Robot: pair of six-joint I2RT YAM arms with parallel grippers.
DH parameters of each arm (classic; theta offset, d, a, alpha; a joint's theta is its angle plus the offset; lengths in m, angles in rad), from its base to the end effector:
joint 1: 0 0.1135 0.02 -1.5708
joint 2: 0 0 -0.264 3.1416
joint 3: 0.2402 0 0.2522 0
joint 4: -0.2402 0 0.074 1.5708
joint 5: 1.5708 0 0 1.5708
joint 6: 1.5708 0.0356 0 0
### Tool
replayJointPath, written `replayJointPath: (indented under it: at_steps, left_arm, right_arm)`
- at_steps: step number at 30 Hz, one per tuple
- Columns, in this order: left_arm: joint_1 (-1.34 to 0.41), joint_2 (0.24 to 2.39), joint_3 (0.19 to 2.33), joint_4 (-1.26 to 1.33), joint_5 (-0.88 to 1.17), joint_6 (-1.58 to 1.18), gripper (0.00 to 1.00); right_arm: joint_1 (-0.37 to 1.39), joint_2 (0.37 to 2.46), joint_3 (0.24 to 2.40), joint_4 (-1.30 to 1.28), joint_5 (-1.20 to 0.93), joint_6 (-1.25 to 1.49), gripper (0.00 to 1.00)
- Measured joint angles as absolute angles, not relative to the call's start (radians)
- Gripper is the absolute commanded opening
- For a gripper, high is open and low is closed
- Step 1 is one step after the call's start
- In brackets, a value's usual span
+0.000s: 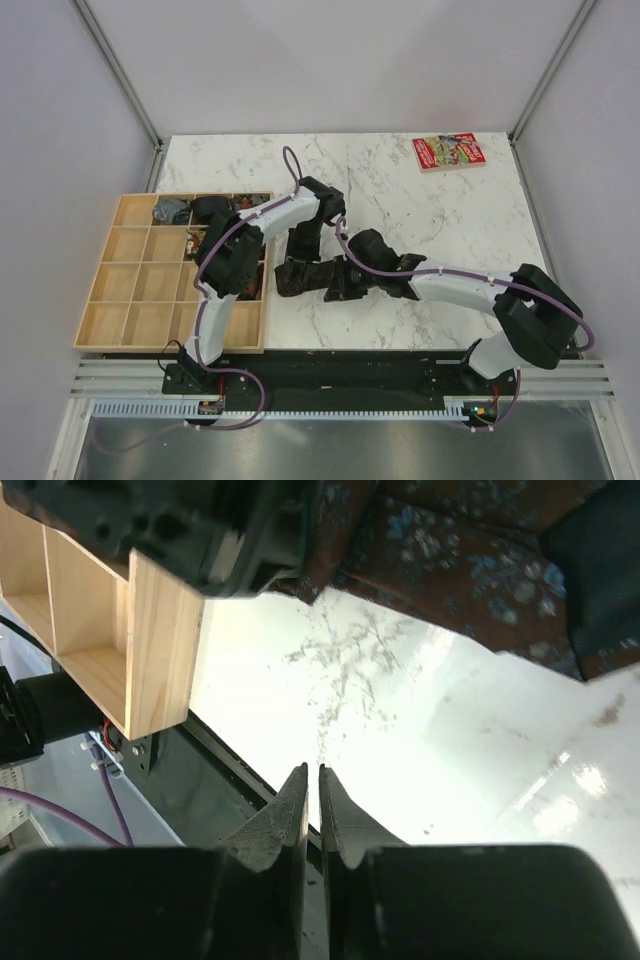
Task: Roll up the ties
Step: Roll the tie at the center of the board.
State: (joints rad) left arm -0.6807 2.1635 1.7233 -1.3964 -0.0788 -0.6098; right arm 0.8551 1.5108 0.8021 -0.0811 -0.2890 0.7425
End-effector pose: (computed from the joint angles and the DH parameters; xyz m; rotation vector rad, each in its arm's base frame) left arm 0.3016 -0.2407 0.1767 -0.1205 -2.9559 -0.3310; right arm 0.1927 0.2371 0.1864 -0.3022 2.5909 1.0323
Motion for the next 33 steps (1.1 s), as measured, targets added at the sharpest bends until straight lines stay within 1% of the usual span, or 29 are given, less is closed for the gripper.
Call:
replayJointPath:
  at_steps: [1, 2, 10, 16, 20, 23, 24, 27, 29, 31, 33]
  left_arm:
    - [-0.683, 2.170, 1.736, -1.396, -0.081, -0.608, 0.59]
    - [-0.688, 2.179, 1.752, -1.396, -0.081, -0.608, 0.61]
    - [-0.701, 2.189, 1.821, -1.357, -0.020, -0.605, 0.67]
    - [-0.701, 2.135, 1.812, -1.316, 0.039, -0.605, 0.68]
    - [-0.697, 2.039, 1.784, -1.288, 0.054, -0.605, 0.71]
    - [-0.684, 1.959, 1.760, -1.262, 0.059, -0.605, 0.71]
    - [-0.678, 1.938, 1.754, -1.258, 0.060, -0.605, 0.70]
    - [-0.648, 1.868, 1.718, -1.233, 0.063, -0.605, 0.65]
    - [-0.615, 1.813, 1.668, -1.194, 0.065, -0.605, 0.63]
    - [-0.589, 1.747, 1.597, -1.140, 0.077, -0.605, 0.64]
    - [-0.522, 1.660, 1.497, -1.080, 0.103, -0.605, 0.64]
  right_arm:
    - [0.854, 1.491, 0.791, -0.088, -0.285, 0.739, 0.15]
    - [0.854, 1.474, 0.780, -0.096, -0.281, 0.738, 0.16]
    - [0.853, 1.367, 0.756, -0.150, -0.252, 0.736, 0.16]
    - [0.853, 1.330, 0.779, -0.178, -0.240, 0.730, 0.15]
    - [0.853, 1.330, 0.803, -0.186, -0.234, 0.729, 0.13]
    - [0.853, 1.330, 0.825, -0.192, -0.233, 0.728, 0.13]
    - [0.853, 1.331, 0.831, -0.195, -0.233, 0.728, 0.13]
    - [0.853, 1.343, 0.862, -0.195, -0.231, 0.728, 0.12]
    - [0.853, 1.365, 0.890, -0.195, -0.230, 0.728, 0.12]
    - [0.853, 1.393, 0.917, -0.188, -0.231, 0.729, 0.11]
    - [0.850, 1.432, 0.947, -0.180, -0.237, 0.729, 0.11]
